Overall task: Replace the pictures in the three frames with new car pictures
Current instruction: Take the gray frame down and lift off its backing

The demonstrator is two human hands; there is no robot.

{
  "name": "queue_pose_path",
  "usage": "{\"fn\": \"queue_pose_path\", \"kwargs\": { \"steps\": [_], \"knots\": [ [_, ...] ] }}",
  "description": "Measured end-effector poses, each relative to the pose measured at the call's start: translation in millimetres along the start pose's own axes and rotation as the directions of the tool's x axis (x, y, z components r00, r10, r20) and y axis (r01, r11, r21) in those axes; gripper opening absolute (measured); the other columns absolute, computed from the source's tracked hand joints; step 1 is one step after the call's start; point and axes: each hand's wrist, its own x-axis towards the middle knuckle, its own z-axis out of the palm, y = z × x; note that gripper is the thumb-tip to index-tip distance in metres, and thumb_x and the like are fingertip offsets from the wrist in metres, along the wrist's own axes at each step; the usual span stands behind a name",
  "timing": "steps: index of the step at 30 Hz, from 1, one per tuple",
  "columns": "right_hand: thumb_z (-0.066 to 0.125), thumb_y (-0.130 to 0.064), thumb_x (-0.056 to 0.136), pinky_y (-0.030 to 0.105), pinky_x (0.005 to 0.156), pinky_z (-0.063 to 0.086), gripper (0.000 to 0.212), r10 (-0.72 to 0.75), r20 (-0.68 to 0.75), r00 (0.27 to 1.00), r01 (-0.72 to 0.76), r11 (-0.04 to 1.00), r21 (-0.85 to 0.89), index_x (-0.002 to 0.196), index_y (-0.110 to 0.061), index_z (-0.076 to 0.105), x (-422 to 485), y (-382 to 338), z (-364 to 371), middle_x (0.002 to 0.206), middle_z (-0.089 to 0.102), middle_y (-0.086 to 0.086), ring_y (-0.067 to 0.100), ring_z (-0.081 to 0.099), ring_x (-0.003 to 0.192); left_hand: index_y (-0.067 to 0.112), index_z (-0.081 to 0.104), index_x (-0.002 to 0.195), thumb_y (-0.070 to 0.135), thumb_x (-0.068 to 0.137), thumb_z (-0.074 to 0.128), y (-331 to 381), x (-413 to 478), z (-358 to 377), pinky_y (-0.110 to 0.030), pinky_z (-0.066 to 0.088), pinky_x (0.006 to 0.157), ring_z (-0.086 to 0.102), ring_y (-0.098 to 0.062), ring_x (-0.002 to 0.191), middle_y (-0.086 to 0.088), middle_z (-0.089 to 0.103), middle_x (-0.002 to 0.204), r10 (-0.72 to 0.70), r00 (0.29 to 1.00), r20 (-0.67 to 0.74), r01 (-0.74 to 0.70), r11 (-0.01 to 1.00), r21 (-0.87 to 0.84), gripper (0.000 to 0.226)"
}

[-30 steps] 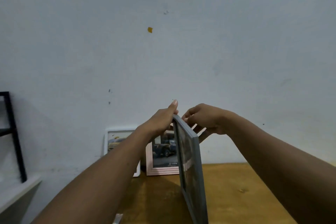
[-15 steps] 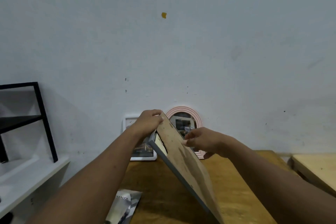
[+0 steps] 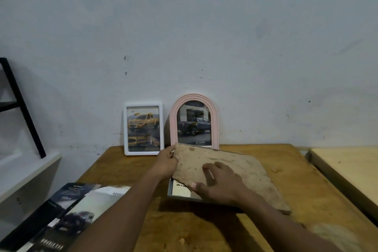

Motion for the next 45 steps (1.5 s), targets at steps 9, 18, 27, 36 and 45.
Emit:
{"fn": "queue_pose_path", "kwargs": {
  "steps": [9,18,27,36,45],
  "knots": [
    [0.036,-0.098,0.055,0.067,0.11,0.017,0.101,0.055,-0.051,0.997,-0.061,0.991,-0.121,0.135,-0.038,0.034,9,-9,33,0.152,0.032,0.005,0.037,0.022,0.142,0.02,0.036,0.156,0.01,0.105,0.045,-27,9,10,-0.042,0.045,0.111,0.05,-0.024,0.132,-0.005,0.046,0.153,-0.069,0.997,0.037,0.069,0.998,-0.008,0.053],
    [0.029,-0.1,0.054,0.069,0.107,0.02,0.108,0.077,-0.047,0.996,-0.087,0.962,-0.258,0.138,-0.032,0.036,11,-10,47,0.152,0.036,0.009,0.041,0.025,0.141,0.03,0.034,0.157,0.02,0.106,0.049,-26,0,28,-0.031,0.049,0.092,0.054,-0.008,0.115,-0.001,0.043,0.156,0.005,0.998,0.06,-0.004,1.0,-0.021,0.053],
    [0.023,-0.093,0.066,0.05,0.091,0.046,0.098,-0.047,-0.081,0.996,0.014,0.929,-0.369,0.135,-0.025,0.039,16,-11,43,0.13,0.056,0.014,0.036,0.052,0.113,0.034,0.028,0.159,0.043,0.107,0.042,-60,-19,32,-0.042,0.029,0.121,0.031,-0.018,0.148,0.006,0.032,0.163,0.154,0.988,-0.007,-0.151,0.976,0.159,0.055],
    [0.02,-0.089,0.074,0.036,0.071,0.047,0.089,-0.196,-0.124,0.973,0.12,0.883,-0.454,0.118,-0.019,0.053,24,-9,30,0.095,0.065,0.006,0.022,0.054,0.076,0.035,0.054,0.135,0.074,0.098,0.014,-73,-21,35,-0.043,0.049,0.1,0.058,-0.012,0.111,0.004,0.064,0.117,0.173,0.974,-0.148,-0.165,0.984,0.064,0.067],
    [0.025,-0.084,0.081,0.036,0.075,0.049,0.076,-0.253,-0.152,0.955,0.17,0.894,-0.415,0.099,-0.019,0.061,26,-11,14,0.083,0.061,0.001,0.019,0.054,0.073,0.038,0.045,0.145,0.065,0.101,0.012,-73,-20,32,-0.044,0.04,0.107,0.049,-0.016,0.125,0.005,0.056,0.131,0.18,0.971,-0.155,-0.166,0.981,0.102,0.061]
  ]
}}
